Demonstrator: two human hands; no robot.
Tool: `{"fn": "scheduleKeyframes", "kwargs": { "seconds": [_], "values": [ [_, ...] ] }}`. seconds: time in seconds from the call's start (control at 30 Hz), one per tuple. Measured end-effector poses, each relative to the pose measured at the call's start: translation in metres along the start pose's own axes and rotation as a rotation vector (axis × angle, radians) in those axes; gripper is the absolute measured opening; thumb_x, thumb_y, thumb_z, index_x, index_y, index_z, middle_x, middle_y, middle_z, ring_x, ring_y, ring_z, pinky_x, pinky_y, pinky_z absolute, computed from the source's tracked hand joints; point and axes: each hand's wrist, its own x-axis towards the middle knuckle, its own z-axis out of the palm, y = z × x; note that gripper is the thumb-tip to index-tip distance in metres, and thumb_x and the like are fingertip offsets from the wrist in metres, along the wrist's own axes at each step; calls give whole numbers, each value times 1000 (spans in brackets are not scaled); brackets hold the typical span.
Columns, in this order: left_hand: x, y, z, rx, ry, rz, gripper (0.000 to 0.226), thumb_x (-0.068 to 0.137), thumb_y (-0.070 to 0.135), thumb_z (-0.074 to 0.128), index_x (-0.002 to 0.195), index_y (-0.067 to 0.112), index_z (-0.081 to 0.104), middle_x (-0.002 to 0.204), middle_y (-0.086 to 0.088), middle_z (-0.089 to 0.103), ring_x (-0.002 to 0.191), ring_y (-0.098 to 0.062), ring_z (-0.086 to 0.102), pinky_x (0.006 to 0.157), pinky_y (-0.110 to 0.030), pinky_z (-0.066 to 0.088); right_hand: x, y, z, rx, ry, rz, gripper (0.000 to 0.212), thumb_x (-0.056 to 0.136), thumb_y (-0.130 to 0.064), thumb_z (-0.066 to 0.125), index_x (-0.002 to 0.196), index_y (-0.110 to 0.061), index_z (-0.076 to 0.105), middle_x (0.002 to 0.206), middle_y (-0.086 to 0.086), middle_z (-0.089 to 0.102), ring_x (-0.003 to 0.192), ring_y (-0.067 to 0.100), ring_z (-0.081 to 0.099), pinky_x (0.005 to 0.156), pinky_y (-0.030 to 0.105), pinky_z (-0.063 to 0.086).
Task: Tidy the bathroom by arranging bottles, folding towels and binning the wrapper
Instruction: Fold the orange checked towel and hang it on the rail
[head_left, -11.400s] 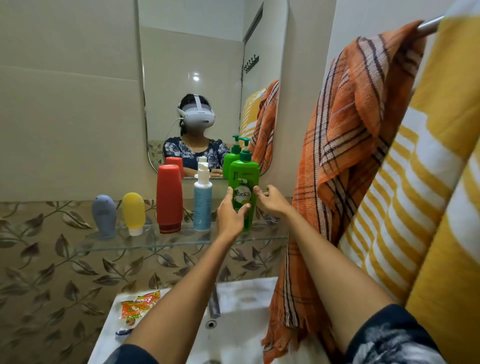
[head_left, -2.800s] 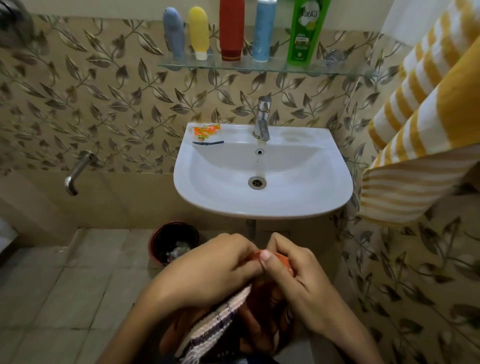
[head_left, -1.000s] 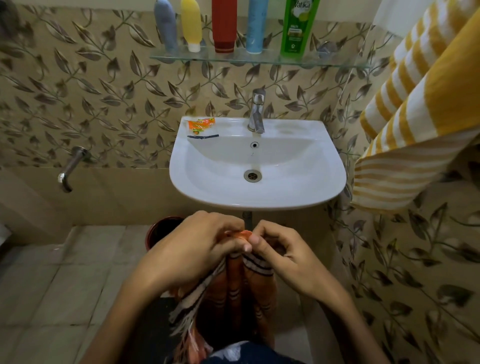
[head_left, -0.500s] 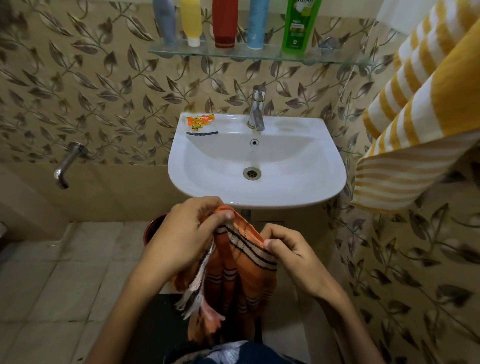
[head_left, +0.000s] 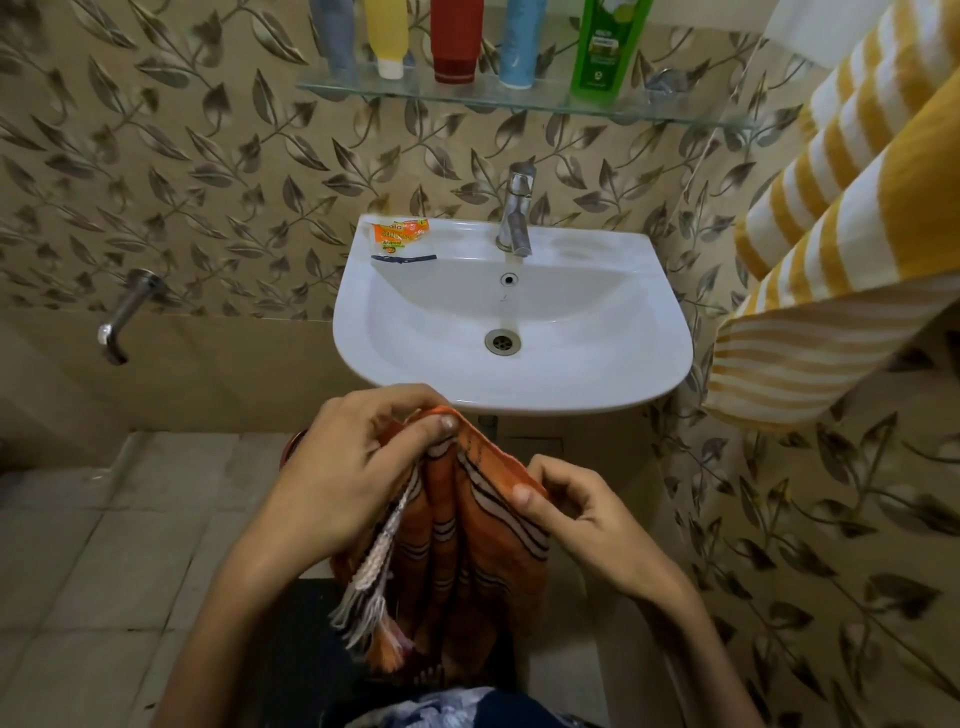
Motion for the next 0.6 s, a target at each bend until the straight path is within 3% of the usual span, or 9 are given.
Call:
{"fn": "scheduleKeyframes", "kwargs": {
  "seconds": [0.17,0.23,0.3,0.37,0.43,0.5,0.6],
  "values": [
    [5,-11,1,16,180,-134,15,89,27,59,79,21,69,72,6,71,68,-4,65,62,-22,48,-4,20,2,-62,-14,92,24,95,-39,51,77,-25,58,72,-11,55,70,4,52,63,21,40],
    [6,-19,7,72,203,-248,9,89,23,58,94,27,65,85,11,69,80,-10,65,67,-23,46,-6,21,5,-94,16,85,27,91,-47,50,76,-26,60,70,-5,56,66,11,53,60,28,40],
    [5,-23,12,150,34,-305,41,87,26,60,124,39,49,109,14,58,97,-13,58,82,-29,44,-5,17,8,-77,38,53,32,90,-48,51,78,-20,62,69,7,58,64,21,56,58,34,42],
    [3,-21,19,149,-278,-251,65,84,33,64,134,54,29,126,28,39,116,-1,43,95,-21,36,-2,7,11,-41,39,3,33,90,-43,54,79,-13,63,71,14,59,66,19,56,59,34,42],
    [2,-16,29,161,-494,-165,55,83,38,63,129,55,37,123,38,34,121,13,31,100,-12,30,2,-2,13,-40,25,-35,25,91,-35,57,78,-15,65,72,6,62,70,10,58,62,26,43],
    [4,-14,32,159,-483,-143,22,84,42,60,106,39,62,103,27,58,103,3,51,94,-31,44,5,-10,11,-24,41,-48,15,91,-27,60,77,-24,66,71,-7,64,70,1,59,62,16,43],
    [6,-11,27,118,-381,-100,30,80,48,53,77,20,63,75,-1,66,75,-16,61,75,-49,47,5,-15,8,7,58,-43,14,88,-30,63,77,-22,67,68,-9,63,65,-1,58,59,14,43]
  ]
}}
